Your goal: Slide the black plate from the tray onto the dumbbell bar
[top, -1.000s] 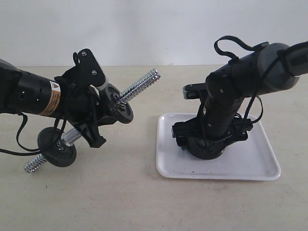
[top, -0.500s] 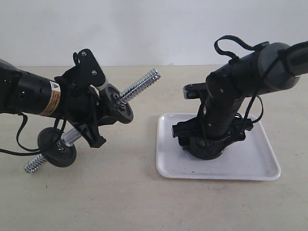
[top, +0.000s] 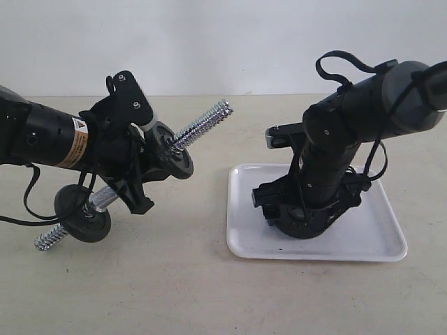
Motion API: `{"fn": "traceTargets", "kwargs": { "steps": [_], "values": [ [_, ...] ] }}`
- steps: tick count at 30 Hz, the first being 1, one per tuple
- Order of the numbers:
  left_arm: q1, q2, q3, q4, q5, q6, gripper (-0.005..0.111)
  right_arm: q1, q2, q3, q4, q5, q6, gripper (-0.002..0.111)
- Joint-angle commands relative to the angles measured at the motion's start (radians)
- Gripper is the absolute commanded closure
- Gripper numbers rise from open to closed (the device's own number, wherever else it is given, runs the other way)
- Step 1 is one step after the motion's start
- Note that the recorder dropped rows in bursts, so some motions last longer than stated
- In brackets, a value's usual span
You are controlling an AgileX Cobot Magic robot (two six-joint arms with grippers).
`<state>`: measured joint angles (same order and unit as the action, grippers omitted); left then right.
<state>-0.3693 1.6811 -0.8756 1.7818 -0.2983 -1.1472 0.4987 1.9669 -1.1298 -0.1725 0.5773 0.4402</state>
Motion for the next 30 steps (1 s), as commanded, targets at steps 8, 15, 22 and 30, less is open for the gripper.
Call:
{"fn": "traceTargets", "kwargs": {
  "steps": [8, 15, 22, 30],
  "values": [
    [0.000, -0.051, -0.023, -0.037, -0.015, -0.027, 0.102, -0.001, -0.287, 0.020, -0.019, 0.038, -0.088, 0.106],
    [0.000, -0.051, -0.023, -0.037, -0.015, -0.027, 0.102, -0.087, -0.377, 0.020, 0.009, 0.041, -0.107, 0.108],
    [0.000, -0.051, -0.023, -0.037, -0.015, -0.027, 0.102, -0.274, -0.388, 0.020, 0.662, 0.099, -0.688, 0.108],
    [0.000, -0.051, -0.023, -0.037, -0.040, -0.023, 0.102, -0.362, -0.388, 0.020, 1.335, 0.313, -1.319, 0.108]
  ]
}}
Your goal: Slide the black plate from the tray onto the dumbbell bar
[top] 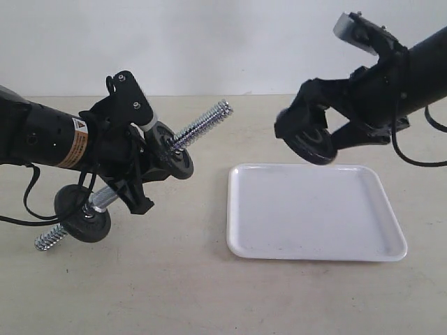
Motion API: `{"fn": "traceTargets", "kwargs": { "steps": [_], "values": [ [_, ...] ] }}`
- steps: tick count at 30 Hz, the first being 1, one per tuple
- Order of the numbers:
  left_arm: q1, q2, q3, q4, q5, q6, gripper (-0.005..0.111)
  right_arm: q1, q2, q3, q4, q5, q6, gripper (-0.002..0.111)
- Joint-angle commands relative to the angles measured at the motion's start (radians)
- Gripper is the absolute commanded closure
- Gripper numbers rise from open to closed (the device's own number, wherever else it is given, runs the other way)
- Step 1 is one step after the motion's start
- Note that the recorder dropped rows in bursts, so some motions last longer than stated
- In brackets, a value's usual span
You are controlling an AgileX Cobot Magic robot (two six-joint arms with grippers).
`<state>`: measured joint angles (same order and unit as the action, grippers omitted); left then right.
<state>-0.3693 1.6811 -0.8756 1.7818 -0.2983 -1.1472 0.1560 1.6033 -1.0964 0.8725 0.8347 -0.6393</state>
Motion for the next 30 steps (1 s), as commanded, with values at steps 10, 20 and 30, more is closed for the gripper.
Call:
{"fn": "traceTargets", "kwargs": {
  "steps": [10, 20, 30],
  "values": [
    [0.000, -0.051, -0.023, -0.037, -0.213, 0.077, 0.102, -0.019, -0.023, -0.013, 0.462, 0.157, -0.342, 0.108],
    [0.000, -0.053, -0.023, -0.149, -0.275, 0.180, 0.102, -0.019, -0.023, -0.013, 0.447, 0.217, -0.336, 0.108],
    [0.000, -0.057, -0.023, -0.216, -0.288, 0.251, 0.102, -0.017, 0.032, -0.013, 0.364, 0.297, -0.274, 0.108]
  ]
}}
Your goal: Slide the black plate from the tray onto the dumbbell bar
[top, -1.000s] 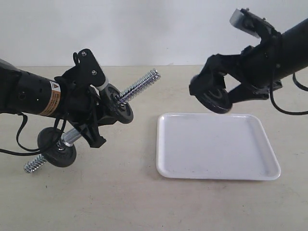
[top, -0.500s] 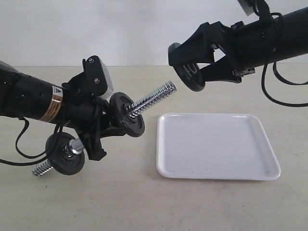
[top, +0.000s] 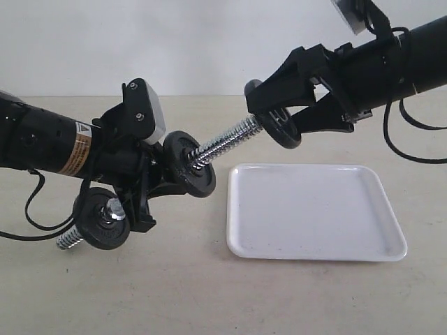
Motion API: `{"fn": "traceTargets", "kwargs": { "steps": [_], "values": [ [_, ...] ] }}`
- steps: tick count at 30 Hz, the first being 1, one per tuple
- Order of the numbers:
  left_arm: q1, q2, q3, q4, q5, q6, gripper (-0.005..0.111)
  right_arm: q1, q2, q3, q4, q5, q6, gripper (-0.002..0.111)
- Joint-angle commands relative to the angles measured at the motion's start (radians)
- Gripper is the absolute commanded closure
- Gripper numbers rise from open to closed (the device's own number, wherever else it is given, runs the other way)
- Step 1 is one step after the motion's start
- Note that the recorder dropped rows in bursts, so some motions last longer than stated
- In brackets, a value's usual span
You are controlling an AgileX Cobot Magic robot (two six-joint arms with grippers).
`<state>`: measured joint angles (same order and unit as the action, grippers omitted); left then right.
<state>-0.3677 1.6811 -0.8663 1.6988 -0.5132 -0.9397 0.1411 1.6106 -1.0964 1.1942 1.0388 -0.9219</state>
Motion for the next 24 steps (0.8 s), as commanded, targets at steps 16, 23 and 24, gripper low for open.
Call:
{"fn": "traceTargets", "kwargs": {
  "steps": [16, 23, 24],
  "values": [
    [-0.002, -0.057, -0.032, -0.133, -0.081, 0.043, 0.102, -0.004, 0.099, -0.013, 0.275, 0.182, -0.143, 0.108],
    [-0.002, -0.057, -0.032, -0.133, -0.077, 0.043, 0.102, -0.004, 0.097, -0.035, 0.265, 0.182, -0.143, 0.108],
    [-0.002, -0.057, -0.032, -0.133, -0.077, 0.043, 0.102, -0.004, 0.097, -0.043, 0.265, 0.182, -0.129, 0.108]
  ]
}}
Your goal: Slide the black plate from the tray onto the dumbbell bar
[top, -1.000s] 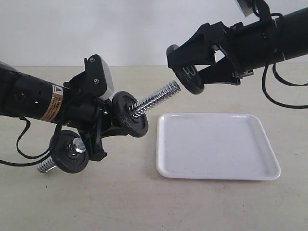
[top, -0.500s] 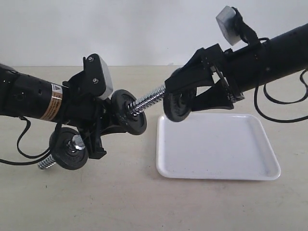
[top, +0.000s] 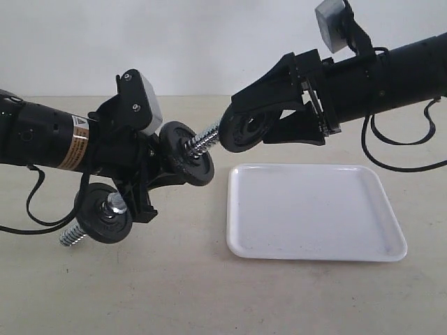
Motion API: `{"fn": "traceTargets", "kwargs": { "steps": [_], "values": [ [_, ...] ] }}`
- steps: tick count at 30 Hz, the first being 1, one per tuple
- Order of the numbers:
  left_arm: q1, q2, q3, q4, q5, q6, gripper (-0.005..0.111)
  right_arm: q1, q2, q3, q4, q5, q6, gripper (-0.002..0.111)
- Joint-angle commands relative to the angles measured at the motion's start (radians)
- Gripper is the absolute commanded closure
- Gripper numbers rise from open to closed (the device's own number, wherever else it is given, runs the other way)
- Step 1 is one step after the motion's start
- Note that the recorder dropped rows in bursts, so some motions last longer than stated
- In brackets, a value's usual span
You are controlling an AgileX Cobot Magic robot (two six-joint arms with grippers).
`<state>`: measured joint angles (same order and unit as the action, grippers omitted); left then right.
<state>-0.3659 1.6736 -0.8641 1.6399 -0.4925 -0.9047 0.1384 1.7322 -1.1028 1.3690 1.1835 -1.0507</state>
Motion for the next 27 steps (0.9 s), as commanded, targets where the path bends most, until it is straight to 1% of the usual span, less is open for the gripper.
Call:
{"fn": "traceTargets", "kwargs": {
  "steps": [1, 5, 21, 27],
  "values": [
    [-0.003, -0.050, -0.034, -0.074, -0.098, 0.008, 0.102, -0.002, -0.025, -0.043, 0.085, 0.038, 0.011, 0.108],
    [-0.003, -0.050, -0.034, -0.074, -0.092, 0.008, 0.102, -0.002, -0.025, -0.069, 0.054, 0.038, 0.028, 0.108],
    [-0.003, -0.050, -0.034, -0.045, -0.094, 0.001, 0.102, -0.002, -0.025, -0.087, 0.054, 0.038, 0.055, 0.108],
    [-0.003, -0.050, -0.034, -0.021, -0.094, -0.010, 0.102, -0.002, -0.025, -0.159, 0.030, 0.038, 0.111, 0.108]
  ]
}}
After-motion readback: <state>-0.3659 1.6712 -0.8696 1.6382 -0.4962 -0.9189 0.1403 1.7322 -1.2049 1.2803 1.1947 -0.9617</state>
